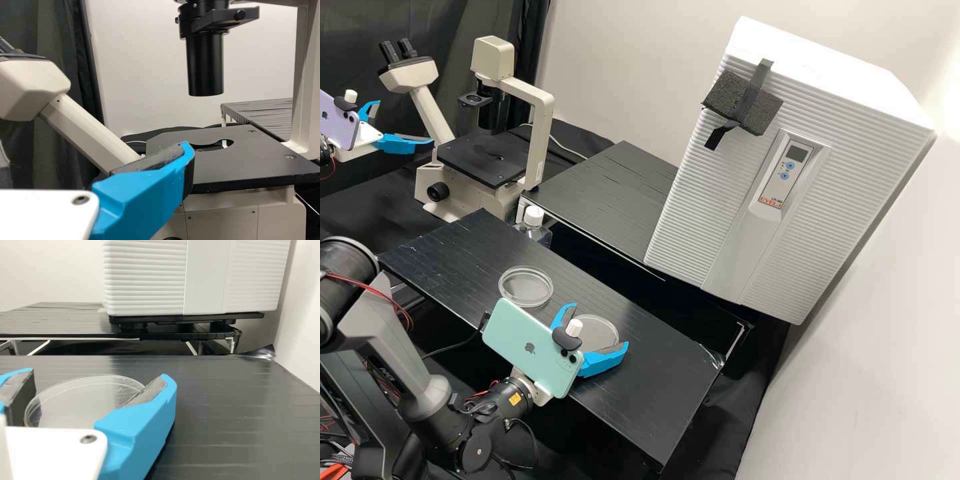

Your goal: Close the petri dish lid.

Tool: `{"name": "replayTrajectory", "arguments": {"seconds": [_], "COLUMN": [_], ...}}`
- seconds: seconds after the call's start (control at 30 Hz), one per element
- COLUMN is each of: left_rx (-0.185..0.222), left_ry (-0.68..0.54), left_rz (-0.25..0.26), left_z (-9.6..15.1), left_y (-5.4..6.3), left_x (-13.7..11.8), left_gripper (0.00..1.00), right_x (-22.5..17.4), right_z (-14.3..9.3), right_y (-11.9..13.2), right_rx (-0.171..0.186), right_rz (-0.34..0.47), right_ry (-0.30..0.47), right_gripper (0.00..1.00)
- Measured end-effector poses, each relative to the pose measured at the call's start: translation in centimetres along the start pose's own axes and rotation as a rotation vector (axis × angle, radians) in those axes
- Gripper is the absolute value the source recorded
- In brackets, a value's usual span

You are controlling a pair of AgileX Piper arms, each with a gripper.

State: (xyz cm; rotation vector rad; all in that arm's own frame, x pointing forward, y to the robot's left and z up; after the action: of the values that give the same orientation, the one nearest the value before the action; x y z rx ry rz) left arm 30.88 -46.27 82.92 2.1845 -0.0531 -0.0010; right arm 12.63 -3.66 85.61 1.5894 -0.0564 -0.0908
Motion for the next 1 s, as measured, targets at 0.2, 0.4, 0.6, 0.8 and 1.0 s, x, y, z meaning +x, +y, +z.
{"name": "replayTrajectory", "arguments": {"seconds": [0.2, 0.4, 0.6, 0.8, 1.0], "left_rx": [0.000, 0.000, 0.000, 0.000, 0.000], "left_ry": [0.000, 0.000, 0.000, 0.000, 0.000], "left_rz": [0.000, 0.000, 0.000, 0.000, 0.000], "left_z": [0.0, 0.0, 0.0, 0.0, 0.0], "left_y": [0.0, 0.0, 0.0, 0.0, 0.0], "left_x": [0.0, 0.0, 0.0, 0.0, 0.0], "left_gripper": [1.00, 1.00, 1.00, 1.00, 1.00], "right_x": [-0.3, 0.0, -0.6, -1.1, -1.4], "right_z": [-1.3, -3.9, -7.0, -8.9, -10.3], "right_y": [0.2, -0.3, -0.6, -1.5, -3.6], "right_rx": [-0.042, -0.108, -0.026, 0.039, 0.050], "right_rz": [0.026, 0.056, 0.141, 0.148, 0.041], "right_ry": [0.027, 0.088, 0.189, 0.263, 0.289], "right_gripper": [0.00, 0.00, 0.00, 0.00, 0.00]}}
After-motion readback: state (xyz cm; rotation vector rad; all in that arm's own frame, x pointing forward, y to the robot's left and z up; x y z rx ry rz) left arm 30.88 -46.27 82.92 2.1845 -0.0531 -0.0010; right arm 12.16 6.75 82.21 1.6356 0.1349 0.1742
